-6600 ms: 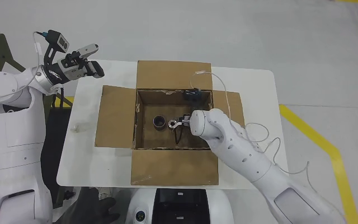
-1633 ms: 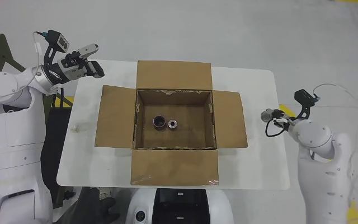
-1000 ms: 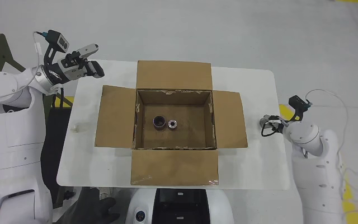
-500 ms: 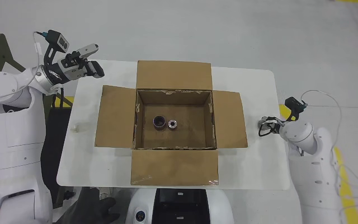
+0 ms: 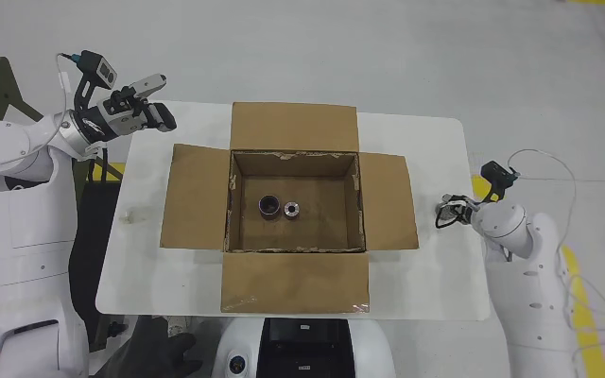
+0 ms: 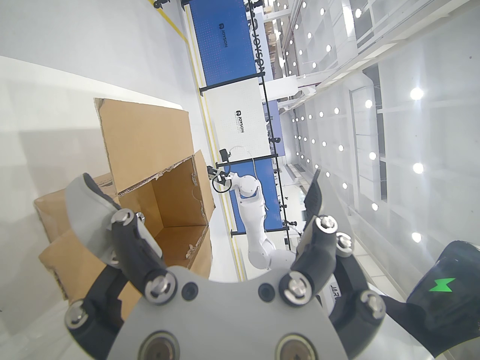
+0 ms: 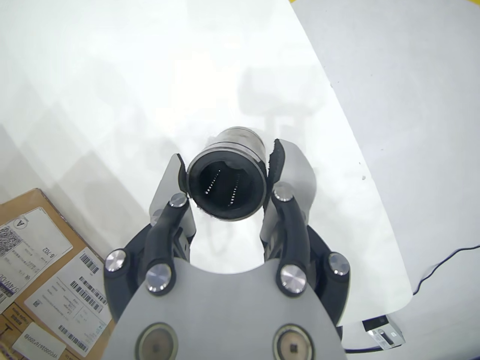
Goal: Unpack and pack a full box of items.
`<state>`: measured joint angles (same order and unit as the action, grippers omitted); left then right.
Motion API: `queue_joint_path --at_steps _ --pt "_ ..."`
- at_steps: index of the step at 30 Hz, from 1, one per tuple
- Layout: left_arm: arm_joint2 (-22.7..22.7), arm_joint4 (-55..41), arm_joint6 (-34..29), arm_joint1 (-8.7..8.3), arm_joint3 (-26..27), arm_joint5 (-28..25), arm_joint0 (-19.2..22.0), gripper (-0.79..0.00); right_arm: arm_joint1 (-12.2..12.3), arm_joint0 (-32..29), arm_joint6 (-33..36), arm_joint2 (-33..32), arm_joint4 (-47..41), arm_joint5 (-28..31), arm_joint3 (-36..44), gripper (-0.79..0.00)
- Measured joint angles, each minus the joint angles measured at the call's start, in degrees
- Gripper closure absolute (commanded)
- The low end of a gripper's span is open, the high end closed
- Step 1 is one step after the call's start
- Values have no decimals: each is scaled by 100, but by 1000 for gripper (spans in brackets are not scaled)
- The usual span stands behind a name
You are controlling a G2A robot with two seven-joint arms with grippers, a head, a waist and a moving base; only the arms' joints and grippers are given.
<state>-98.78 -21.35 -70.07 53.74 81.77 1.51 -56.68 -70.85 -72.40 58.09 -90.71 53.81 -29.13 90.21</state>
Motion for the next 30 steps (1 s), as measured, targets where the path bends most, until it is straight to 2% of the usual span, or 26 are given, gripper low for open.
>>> queue_joint_path --at_steps 4,11,21,30 --pt "0 0 0 0 0 0 0 -785 19 -97 -4 -91 29 -76 265 -770" --pt "0 0 0 0 0 0 0 -785 47 -295 45 -178 138 -175 896 -782" --pt "0 0 0 0 0 0 0 -785 75 -572 305 -86 451 -295 2190 -785" --pt "0 0 0 0 0 0 0 -785 74 -735 410 148 332 -36 3107 -785"
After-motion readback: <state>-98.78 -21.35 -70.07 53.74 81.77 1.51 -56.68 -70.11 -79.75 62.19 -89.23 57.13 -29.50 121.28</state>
